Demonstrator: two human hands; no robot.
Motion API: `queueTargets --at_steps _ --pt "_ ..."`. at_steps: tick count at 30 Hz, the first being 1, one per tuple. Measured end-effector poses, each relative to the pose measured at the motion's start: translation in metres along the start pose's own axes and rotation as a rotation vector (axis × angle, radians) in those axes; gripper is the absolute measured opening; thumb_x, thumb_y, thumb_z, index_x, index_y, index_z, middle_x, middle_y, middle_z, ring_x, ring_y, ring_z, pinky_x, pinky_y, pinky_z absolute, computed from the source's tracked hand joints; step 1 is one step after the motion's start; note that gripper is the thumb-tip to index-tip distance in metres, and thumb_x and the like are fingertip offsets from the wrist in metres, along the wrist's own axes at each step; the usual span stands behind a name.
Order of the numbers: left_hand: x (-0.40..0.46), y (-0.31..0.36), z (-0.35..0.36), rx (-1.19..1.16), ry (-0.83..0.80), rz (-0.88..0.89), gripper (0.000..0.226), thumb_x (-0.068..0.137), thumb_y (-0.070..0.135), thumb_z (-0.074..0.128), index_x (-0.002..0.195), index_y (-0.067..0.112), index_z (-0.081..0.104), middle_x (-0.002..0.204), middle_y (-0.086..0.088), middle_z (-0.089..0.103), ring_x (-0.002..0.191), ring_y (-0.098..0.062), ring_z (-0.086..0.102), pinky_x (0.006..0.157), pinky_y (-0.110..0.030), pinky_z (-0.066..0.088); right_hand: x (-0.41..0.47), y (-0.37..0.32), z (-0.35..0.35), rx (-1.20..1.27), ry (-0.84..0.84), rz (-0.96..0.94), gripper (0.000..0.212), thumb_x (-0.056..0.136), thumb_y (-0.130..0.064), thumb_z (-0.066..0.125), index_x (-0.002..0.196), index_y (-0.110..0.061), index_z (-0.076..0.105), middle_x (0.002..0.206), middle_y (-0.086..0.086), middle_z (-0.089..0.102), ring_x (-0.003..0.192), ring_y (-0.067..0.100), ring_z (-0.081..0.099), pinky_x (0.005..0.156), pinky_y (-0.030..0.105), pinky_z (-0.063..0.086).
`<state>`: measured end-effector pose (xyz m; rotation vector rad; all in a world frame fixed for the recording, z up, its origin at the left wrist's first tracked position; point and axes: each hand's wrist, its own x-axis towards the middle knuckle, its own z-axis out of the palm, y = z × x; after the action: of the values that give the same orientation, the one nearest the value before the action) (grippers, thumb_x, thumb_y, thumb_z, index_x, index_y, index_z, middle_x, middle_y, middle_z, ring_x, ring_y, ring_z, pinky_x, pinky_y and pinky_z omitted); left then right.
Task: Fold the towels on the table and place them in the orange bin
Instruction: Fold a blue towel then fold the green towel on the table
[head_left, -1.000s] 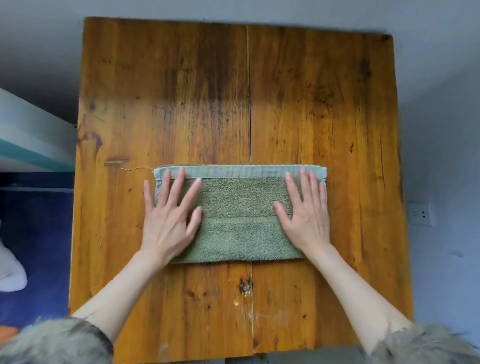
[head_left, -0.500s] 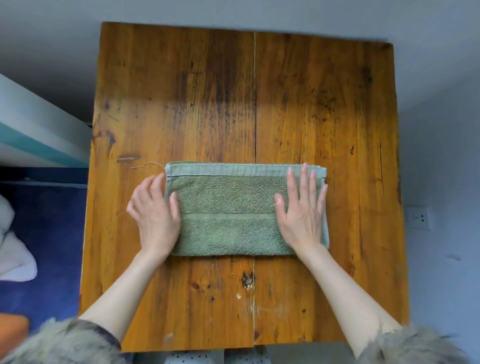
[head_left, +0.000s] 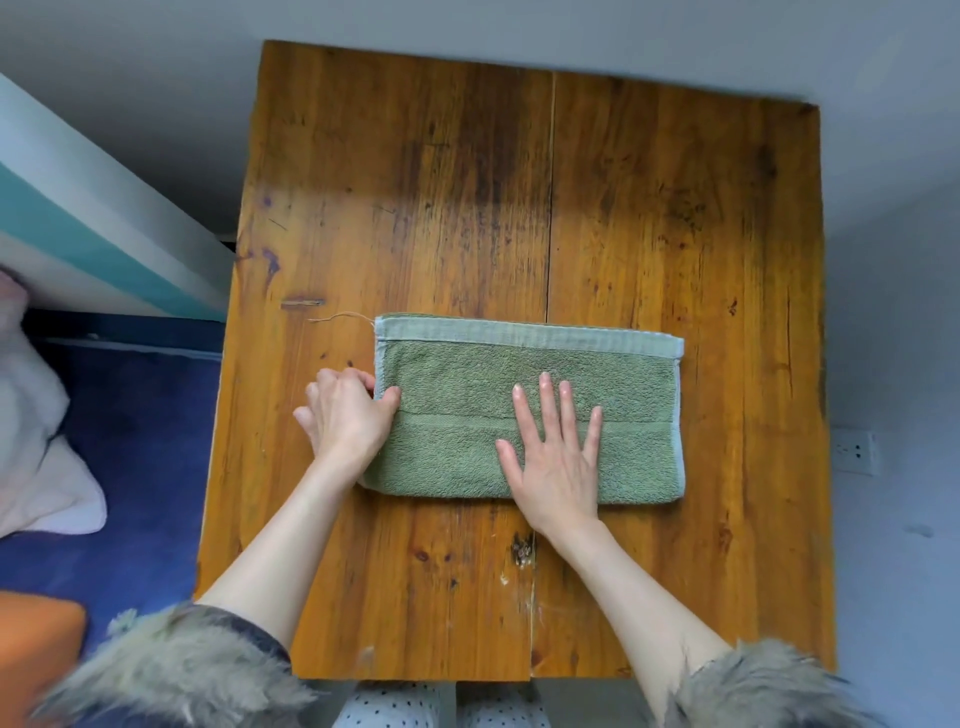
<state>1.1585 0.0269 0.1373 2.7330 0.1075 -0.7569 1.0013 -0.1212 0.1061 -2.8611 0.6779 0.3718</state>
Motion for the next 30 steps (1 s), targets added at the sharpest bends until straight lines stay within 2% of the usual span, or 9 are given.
queueTargets --at_steps 6,9,12,14,17,20,25,28,30 --pt "0.0 -0.009 -0.018 -0.316 -0.152 0.086 0.021 0.083 0.023 0.067 0.095 0.013 0.054 0.074 0.003 0.057 0.082 -0.022 0.056 0.069 -0.031 0.038 0.001 -0.006 -0.007 -0.056 -0.031 0.0 0.062 0.092 -0.053 0.022 0.147 -0.028 0.01 0.156 0.008 0.009 0.144 0.03 0.006 0.111 0.054 -0.001" --pt "-0.001 -0.011 -0.033 -0.699 -0.442 -0.051 0.037 0.084 0.006 0.066 0.116 0.009 0.05 0.075 0.0 0.055 0.08 -0.016 0.059 0.075 -0.033 0.048 0.003 -0.007 -0.011 -0.064 -0.099 -0.017 0.063 0.09 -0.056 0.011 0.146 -0.031 0.0 0.156 0.005 -0.006 0.143 0.028 -0.009 0.11 0.055 -0.011" --pt "-0.003 -0.013 -0.044 -0.777 -0.672 -0.084 0.046 0.085 -0.008 0.058 0.124 0.015 0.047 0.083 -0.005 0.051 0.09 -0.018 0.059 0.074 -0.035 0.052 0.003 -0.008 -0.019 -0.063 -0.139 -0.016 0.065 0.085 -0.059 -0.001 0.144 -0.034 -0.01 0.154 0.003 -0.017 0.141 0.026 -0.019 0.111 0.058 -0.013" --pt "-0.003 -0.012 -0.05 -0.76 -0.7 -0.06 0.05 0.085 -0.01 0.055 0.126 0.017 0.047 0.089 -0.01 0.048 0.096 -0.022 0.057 0.075 -0.04 0.054 0.005 -0.009 -0.024 -0.078 -0.189 -0.031 0.066 0.083 -0.061 -0.005 0.142 -0.034 -0.016 0.152 0.003 -0.023 0.14 0.026 -0.023 0.11 0.059 -0.013" --pt "-0.002 -0.01 -0.062 -0.719 -0.676 -0.03 0.05 0.086 -0.01 0.053 0.127 0.018 0.047 0.096 -0.014 0.049 0.1 -0.028 0.059 0.076 -0.042 0.056 0.008 -0.013 -0.032 -0.041 -0.226 -0.063 0.067 0.091 -0.062 0.013 0.146 -0.032 -0.011 0.152 0.002 -0.024 0.141 0.025 -0.023 0.111 0.06 -0.01" --pt "-0.005 -0.006 -0.08 -0.694 -0.613 -0.006 0.048 0.087 -0.007 0.055 0.124 0.021 0.048 0.096 -0.011 0.056 0.094 -0.024 0.063 0.069 -0.035 0.059 0.008 -0.019 -0.04 0.042 -0.217 -0.119 0.065 0.095 -0.055 0.027 0.149 -0.032 -0.003 0.157 0.002 -0.016 0.144 0.023 -0.017 0.114 0.057 -0.008" --pt "-0.023 0.015 -0.1 -0.751 -0.544 -0.025 0.047 0.086 -0.004 0.058 0.126 0.02 0.048 0.102 -0.011 0.06 0.1 -0.03 0.064 0.082 -0.046 0.055 -0.008 -0.014 -0.053 0.311 -0.055 -0.035 0.051 0.098 -0.04 0.037 0.146 -0.022 0.031 0.157 0.002 0.014 0.147 0.019 0.0 0.115 0.044 -0.01" --pt "-0.05 0.043 -0.097 -0.731 -0.522 0.063 0.047 0.086 -0.002 0.059 0.125 0.02 0.047 0.09 -0.007 0.056 0.088 -0.024 0.062 0.07 -0.036 0.059 -0.021 0.0 -0.06 0.552 0.026 0.133 0.038 0.099 -0.026 0.041 0.134 -0.014 0.05 0.147 0.004 0.039 0.14 0.019 0.026 0.114 0.032 0.016" --pt "-0.069 0.065 -0.088 -0.707 -0.522 0.125 0.045 0.085 -0.003 0.06 0.121 0.021 0.047 0.08 -0.005 0.052 0.078 -0.018 0.061 0.063 -0.03 0.059 -0.028 0.015 -0.064 0.707 0.051 0.268 0.034 0.098 -0.02 0.042 0.128 -0.011 0.055 0.134 0.004 0.051 0.127 0.017 0.042 0.1 0.021 0.029"
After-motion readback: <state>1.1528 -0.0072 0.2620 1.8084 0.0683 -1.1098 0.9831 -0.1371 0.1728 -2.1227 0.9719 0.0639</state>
